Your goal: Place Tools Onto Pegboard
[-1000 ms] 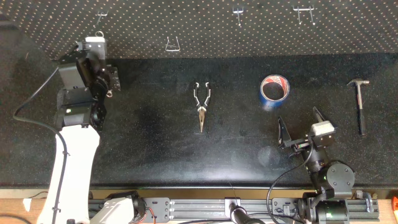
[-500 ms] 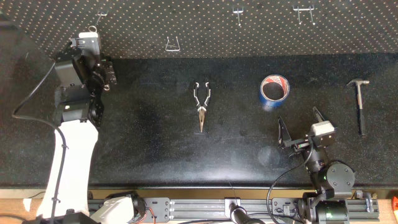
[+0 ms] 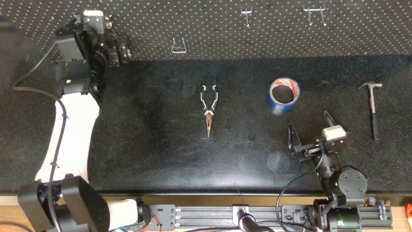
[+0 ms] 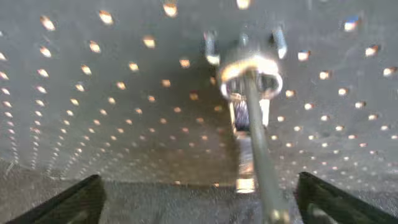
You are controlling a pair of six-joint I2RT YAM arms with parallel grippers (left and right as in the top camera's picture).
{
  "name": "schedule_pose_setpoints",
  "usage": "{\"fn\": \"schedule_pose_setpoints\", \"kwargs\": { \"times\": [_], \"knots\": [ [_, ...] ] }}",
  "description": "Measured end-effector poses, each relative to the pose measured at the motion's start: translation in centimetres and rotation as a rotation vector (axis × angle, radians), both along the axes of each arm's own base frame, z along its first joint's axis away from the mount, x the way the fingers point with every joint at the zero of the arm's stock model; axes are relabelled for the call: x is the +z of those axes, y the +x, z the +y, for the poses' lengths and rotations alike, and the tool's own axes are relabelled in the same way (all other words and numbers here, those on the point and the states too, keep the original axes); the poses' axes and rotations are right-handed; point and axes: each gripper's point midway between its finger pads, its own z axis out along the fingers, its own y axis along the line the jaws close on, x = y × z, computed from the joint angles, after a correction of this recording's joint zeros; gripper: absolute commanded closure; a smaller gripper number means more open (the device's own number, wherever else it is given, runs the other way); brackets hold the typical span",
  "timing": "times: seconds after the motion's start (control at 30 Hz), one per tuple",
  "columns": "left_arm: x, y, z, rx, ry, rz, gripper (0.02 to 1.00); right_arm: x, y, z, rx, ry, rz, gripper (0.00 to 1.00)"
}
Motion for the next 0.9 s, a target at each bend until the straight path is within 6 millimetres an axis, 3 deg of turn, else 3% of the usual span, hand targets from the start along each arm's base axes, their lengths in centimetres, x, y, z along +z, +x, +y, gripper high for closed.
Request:
{"fn": "schedule_pose_setpoints", "kwargs": {
  "times": [0.07, 0.1, 0.13, 0.17, 0.23, 0.27, 0.3, 0.33, 0.37, 0.4, 0.43, 0.57, 0.73, 0.9],
  "knots": [
    [-0.8, -2.4, -0.4, 0.008, -0.030, 0.101, 0.023, 0.0, 0.0, 0.0, 0.000, 0.000, 0.002, 0.025],
    [0.1, -3.6, -0.6, 0.021, -0.048, 0.111, 0.023, -0.1, 0.0, 0.0, 0.000, 0.000, 0.003, 0.025],
    [2.6, -6.8, -1.2, 0.044, -0.081, 0.111, 0.023, 0.0, 0.0, 0.0, 0.000, 0.000, 0.001, 0.025],
    [4.2, -7.2, -1.1, 0.055, -0.071, 0.075, 0.023, 0.0, 0.0, 0.0, 0.000, 0.000, 0.001, 0.025],
    [2.4, -8.8, -1.8, 0.052, -0.121, 0.170, 0.018, 0.0, 0.0, 0.0, 0.000, 0.000, 0.000, 0.025],
    [0.9, -10.2, -3.6, 0.038, -0.186, 0.259, 0.020, 0.0, 0.0, 0.0, 0.000, 0.000, 0.000, 0.025],
    [-1.3, -12.9, -7.1, 0.000, -0.226, 0.416, 0.020, 0.0, 0.0, 0.0, 0.000, 0.000, 0.000, 0.025],
    [-2.4, -13.9, -9.8, -0.012, -0.209, 0.494, 0.020, -0.1, 0.0, 0.0, 0.000, 0.000, 0.002, 0.025],
    [-4.8, -14.6, -16.5, -0.116, -0.188, 0.587, 0.020, 0.0, 0.0, 0.1, 0.005, 0.000, -0.001, 0.025],
    [-8.7, -16.2, -21.9, -0.162, -0.171, 0.722, 0.020, 0.0, 0.0, 0.1, 0.003, 0.000, 0.000, 0.025],
    [-10.3, -16.8, -23.1, -0.140, -0.175, 0.777, 0.020, 0.0, 0.0, 0.1, 0.005, 0.000, -0.001, 0.025],
    [-13.8, -15.6, -26.8, -0.032, -0.268, 0.828, 0.020, 0.0, 0.0, 0.1, 0.005, 0.000, 0.000, 0.025],
    [-15.6, -13.5, -25.9, 0.091, -0.240, 0.761, 0.020, 0.0, 0.0, 0.1, 0.004, 0.000, 0.001, 0.025],
    [-17.4, -11.7, -26.6, 0.035, -0.203, 0.753, 0.020, 0.0, 0.0, 0.1, 0.004, 0.000, 0.001, 0.025]
  ]
}}
